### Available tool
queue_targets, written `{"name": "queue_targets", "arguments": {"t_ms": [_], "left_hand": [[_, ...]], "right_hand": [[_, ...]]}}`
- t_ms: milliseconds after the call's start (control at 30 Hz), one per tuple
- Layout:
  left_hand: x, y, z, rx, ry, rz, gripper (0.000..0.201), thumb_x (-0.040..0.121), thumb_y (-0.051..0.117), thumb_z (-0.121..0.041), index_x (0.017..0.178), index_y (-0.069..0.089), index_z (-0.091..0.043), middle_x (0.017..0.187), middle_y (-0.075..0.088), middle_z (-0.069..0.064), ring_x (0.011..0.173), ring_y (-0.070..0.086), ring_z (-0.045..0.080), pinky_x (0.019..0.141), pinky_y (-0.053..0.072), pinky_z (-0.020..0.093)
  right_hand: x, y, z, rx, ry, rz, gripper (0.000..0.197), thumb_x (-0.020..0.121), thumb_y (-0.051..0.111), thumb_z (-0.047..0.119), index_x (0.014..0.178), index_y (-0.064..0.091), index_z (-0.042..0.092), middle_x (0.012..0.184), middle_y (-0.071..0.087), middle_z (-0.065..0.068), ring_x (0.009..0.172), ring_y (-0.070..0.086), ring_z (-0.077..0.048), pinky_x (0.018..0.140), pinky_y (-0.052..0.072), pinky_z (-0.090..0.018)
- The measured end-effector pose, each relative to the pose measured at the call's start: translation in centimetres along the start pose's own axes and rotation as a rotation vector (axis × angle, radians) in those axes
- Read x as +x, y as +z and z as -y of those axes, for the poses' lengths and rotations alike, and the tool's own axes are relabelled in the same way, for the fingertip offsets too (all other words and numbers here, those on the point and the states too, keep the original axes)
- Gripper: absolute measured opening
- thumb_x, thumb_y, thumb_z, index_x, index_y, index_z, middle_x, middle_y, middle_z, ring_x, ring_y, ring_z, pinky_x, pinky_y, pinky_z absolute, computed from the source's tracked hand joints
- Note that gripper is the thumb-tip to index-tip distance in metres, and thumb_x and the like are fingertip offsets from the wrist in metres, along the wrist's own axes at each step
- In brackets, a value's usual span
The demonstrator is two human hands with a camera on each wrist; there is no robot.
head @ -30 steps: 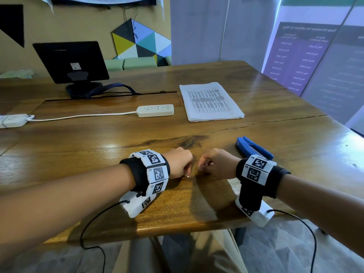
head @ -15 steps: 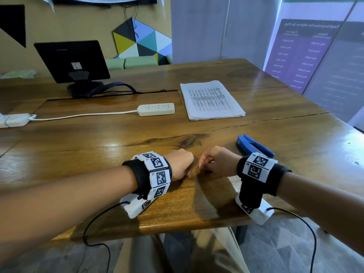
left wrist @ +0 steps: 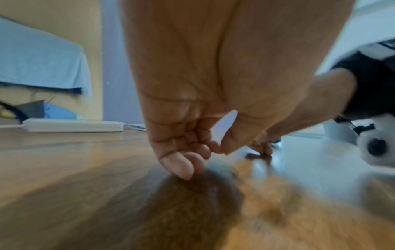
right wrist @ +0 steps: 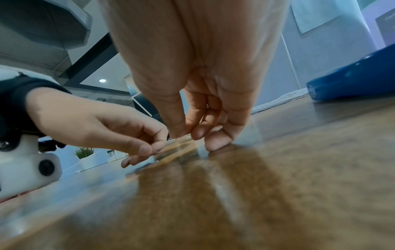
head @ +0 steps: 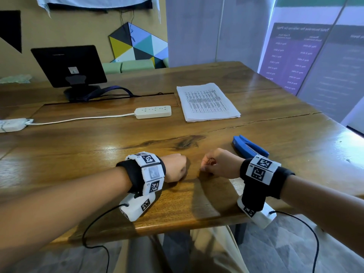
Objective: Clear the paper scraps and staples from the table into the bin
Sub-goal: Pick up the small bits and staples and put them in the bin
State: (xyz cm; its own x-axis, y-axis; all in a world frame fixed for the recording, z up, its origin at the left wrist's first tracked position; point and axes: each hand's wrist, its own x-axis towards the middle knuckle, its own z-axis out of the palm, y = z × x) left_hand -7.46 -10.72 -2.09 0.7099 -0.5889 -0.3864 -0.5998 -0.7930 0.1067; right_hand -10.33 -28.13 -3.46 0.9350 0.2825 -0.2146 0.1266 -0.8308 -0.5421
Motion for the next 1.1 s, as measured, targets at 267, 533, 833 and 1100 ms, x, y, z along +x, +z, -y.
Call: {"name": "queue_targets", "arguments": {"t_ms": [267,533,833,1100], "left_hand": [[-0.1,-2.5,0.2,-0.409,0.029,-0.120,0.016,0.096,0.040,-0.025,0.094,0.051,-0.014,0.078,0.056,-0.001,0.069,0.053,0.015,0.069,0.049,0.031],[0.6,0.0,0.9,-0.052,0.106,-0.148,0.012,0.094,0.045,-0.025,0.088,0.053,-0.017,0.097,0.059,0.002,0.089,0.055,0.018,0.082,0.046,0.029],[0.8,1.4,1.2,-0.022,0.141,-0.209,0.008,0.090,0.056,-0.028,0.083,0.057,-0.024,0.090,0.053,-0.010,0.085,0.046,0.005,0.075,0.031,0.017],[0.3,1.7,0.5,0.229,0.193,-0.182,0.017,0.099,0.040,-0.022,0.104,0.054,-0.014,0.109,0.051,0.002,0.099,0.055,0.020,0.084,0.043,0.029]], "right_hand": [[-4.6,0.2,-1.7,0.154,-0.029,-0.117,0.012,0.090,0.058,0.024,0.079,0.054,0.027,0.078,0.056,0.011,0.070,0.053,-0.002,0.066,0.045,-0.016],[-10.3,0.1,-5.6,0.344,-0.012,-0.308,0.011,0.088,0.060,0.018,0.077,0.060,0.019,0.076,0.059,0.005,0.072,0.058,-0.017,0.070,0.056,-0.037],[-9.7,0.1,-6.1,0.369,-0.018,-0.335,0.011,0.088,0.061,0.019,0.078,0.060,0.021,0.076,0.060,0.007,0.069,0.058,-0.013,0.070,0.057,-0.038],[-8.9,-0.2,-5.4,0.353,-0.038,-0.327,0.010,0.089,0.060,0.017,0.079,0.060,0.019,0.075,0.058,0.009,0.068,0.057,-0.011,0.069,0.057,-0.036]]}}
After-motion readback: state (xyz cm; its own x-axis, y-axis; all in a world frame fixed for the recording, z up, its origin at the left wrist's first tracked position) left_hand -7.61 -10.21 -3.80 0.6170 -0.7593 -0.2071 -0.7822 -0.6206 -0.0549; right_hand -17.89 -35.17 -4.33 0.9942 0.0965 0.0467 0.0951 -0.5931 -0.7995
